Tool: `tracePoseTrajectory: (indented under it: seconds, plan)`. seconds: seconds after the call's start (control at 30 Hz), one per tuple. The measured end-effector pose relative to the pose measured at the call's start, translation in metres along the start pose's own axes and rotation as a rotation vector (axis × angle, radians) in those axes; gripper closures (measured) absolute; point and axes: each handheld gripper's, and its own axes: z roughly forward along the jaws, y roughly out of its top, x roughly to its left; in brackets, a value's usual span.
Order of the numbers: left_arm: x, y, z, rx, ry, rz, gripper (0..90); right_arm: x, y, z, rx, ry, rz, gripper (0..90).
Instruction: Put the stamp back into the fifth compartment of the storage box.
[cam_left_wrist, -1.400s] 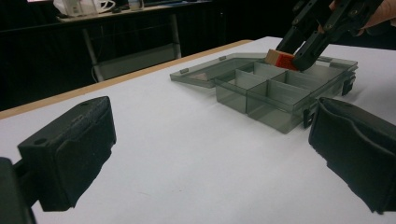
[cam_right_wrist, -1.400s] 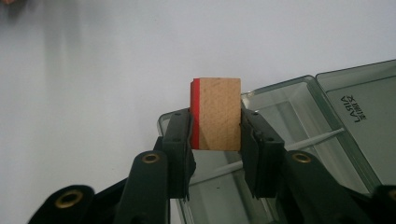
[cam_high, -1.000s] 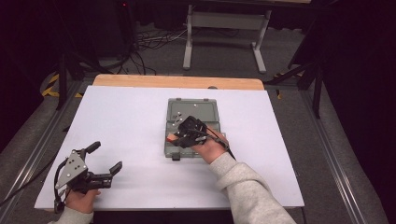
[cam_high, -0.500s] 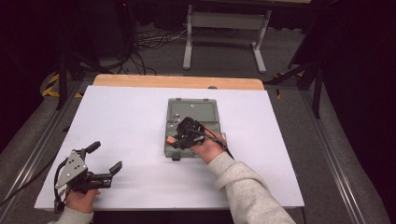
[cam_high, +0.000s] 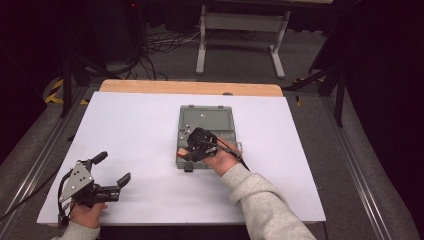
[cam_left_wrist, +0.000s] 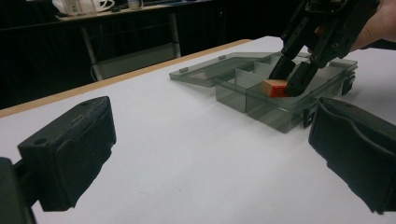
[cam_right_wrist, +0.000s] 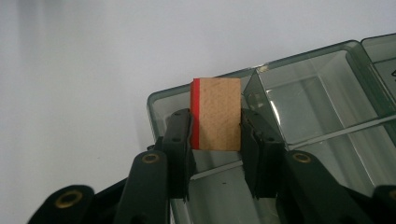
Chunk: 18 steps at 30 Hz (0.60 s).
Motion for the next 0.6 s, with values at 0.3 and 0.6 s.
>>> tracePoseTrajectory:
  seconds: [0.3,0.6]
  plan:
    - [-0.0001,0.0002,-0.0001,0.001,-0.001,0.002,1.5,0.0013,0.0005,0.0005,0.009,-0.008,-0.014,65.4]
    - [0.0000,0.0001,0.0000,0.001,-0.002,0.002,1.5,0.0018,0.0008,0.0012,0.008,-0.012,-0.016,63.8]
